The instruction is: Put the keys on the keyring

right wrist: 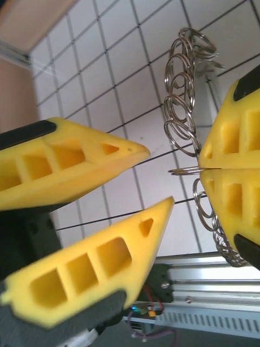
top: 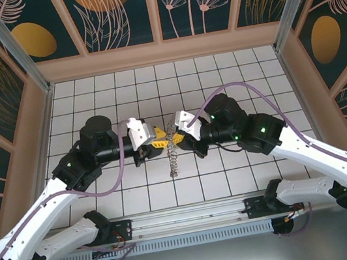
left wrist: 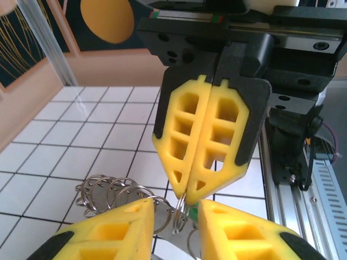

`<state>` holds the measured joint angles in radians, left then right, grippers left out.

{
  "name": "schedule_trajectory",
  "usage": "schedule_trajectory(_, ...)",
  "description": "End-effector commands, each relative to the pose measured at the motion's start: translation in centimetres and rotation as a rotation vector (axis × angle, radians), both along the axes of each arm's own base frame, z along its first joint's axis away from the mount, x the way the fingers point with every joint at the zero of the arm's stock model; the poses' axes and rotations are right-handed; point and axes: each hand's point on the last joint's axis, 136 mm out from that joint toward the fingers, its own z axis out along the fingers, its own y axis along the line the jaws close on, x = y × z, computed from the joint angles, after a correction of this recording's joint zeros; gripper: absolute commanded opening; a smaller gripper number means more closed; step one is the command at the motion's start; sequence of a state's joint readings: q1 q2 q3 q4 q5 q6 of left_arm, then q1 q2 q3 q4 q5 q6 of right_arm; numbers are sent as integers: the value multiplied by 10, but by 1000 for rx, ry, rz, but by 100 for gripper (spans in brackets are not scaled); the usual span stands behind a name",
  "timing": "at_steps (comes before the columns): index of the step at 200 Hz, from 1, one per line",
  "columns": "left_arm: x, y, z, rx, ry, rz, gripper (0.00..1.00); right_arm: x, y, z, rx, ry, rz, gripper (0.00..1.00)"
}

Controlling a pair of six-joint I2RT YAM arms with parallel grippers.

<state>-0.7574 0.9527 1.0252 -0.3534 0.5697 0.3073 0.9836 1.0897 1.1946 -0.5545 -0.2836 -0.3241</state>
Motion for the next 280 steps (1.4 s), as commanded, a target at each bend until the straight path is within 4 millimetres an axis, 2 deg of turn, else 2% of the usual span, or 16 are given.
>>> schedule_trajectory(1, -3, -3, -10, 82, -22, -7, 26, -3, -8, 5, -35, -6, 0, 0)
schedule_trajectory(34, -4, -10, -25, 149, -13, -20, 26, -6, -7, 4, -46, -2, 19, 0)
schedule_trajectory(93, -7, -15, -33, 163, -3, -39, 26, -15, -5, 7, -29, 5, 72, 0)
schedule_trajectory(144, -8, -19, -39, 162, 4, -50, 20, -18, -1, 4, -29, 10, 92, 0)
schedule_trajectory(160, -9, -20, -41, 162, 9, -57, 13, -18, 0, 4, -28, 7, 96, 0)
schedule_trajectory(175, -10, -21, -40, 152, 11, -66, 0, -18, 1, 3, -30, 7, 103, 0)
schedule_trajectory(213, -16, -21, -23, 56, 2, -69, 0, -17, 0, -1, -27, -1, 89, 0)
schedule_trajectory(232, -20, -21, -4, -29, -10, -71, 0, -19, -1, -3, -8, -3, 89, 10)
schedule_trajectory(237, -21, -21, -12, -32, 7, -75, 0, -20, -2, -3, 0, -4, 90, 12)
schedule_trajectory(264, -27, -24, -6, -108, 22, -99, 0, -27, -2, 0, 47, -22, 109, 18)
schedule_trajectory(280, -30, -24, -2, -141, 18, -116, 0, -29, -3, 3, 70, -38, 115, 18)
